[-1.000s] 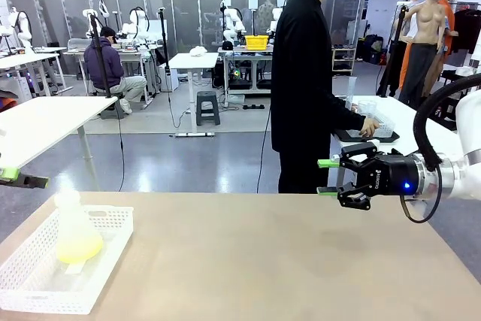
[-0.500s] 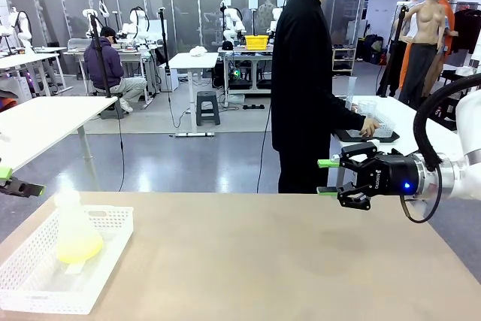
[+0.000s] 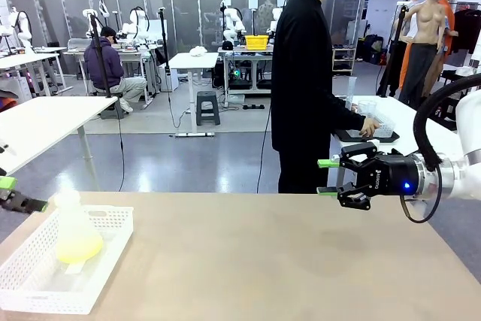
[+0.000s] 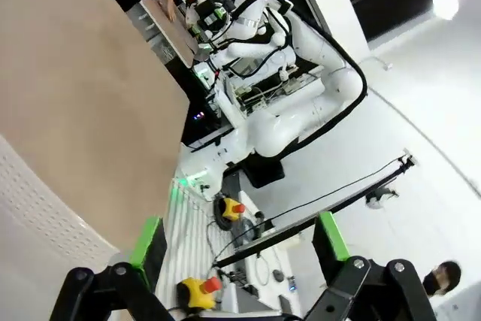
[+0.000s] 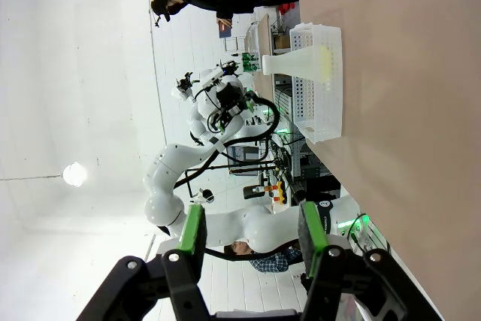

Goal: Prepare the solutions needed for the experiment.
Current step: When the human places the Big flask in the center of the table, pick up the Big flask and place it in the left Organizing basket.

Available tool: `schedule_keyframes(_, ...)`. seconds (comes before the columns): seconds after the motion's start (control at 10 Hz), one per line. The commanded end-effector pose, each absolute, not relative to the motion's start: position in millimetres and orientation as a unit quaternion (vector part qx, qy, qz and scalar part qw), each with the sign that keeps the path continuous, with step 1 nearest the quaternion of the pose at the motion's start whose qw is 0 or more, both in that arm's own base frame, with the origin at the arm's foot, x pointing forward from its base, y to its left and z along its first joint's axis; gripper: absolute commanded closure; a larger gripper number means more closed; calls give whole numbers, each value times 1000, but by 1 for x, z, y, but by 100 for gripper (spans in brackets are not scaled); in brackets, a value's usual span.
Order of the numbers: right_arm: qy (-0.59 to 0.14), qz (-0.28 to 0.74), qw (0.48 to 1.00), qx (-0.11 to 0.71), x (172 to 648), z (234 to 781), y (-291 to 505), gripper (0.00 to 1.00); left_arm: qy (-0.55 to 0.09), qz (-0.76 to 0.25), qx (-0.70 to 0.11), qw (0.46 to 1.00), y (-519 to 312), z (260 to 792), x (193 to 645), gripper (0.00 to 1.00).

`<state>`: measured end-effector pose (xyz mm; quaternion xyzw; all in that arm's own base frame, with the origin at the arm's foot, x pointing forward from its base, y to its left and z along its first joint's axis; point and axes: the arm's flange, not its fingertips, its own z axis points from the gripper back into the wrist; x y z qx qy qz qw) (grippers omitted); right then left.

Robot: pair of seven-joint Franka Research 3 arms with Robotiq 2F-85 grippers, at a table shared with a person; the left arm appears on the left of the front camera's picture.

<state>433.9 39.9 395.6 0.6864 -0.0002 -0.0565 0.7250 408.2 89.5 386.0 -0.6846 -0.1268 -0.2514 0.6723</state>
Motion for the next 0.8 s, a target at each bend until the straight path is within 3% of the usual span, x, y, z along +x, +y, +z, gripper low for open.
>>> schedule_keyframes(0.0,-10,-51,720,692,434,396,40,37,-108,-156,-674,713,80,391,388,0)
schedule_keyframes(0.3,-10,-51,720,692,434,396,40,37,-115,-85,-670,729,80,387,388,0)
schedule_keyframes(0.7,-10,-51,720,692,434,396,40,37,-99,-117,-665,731,87,377,384,0)
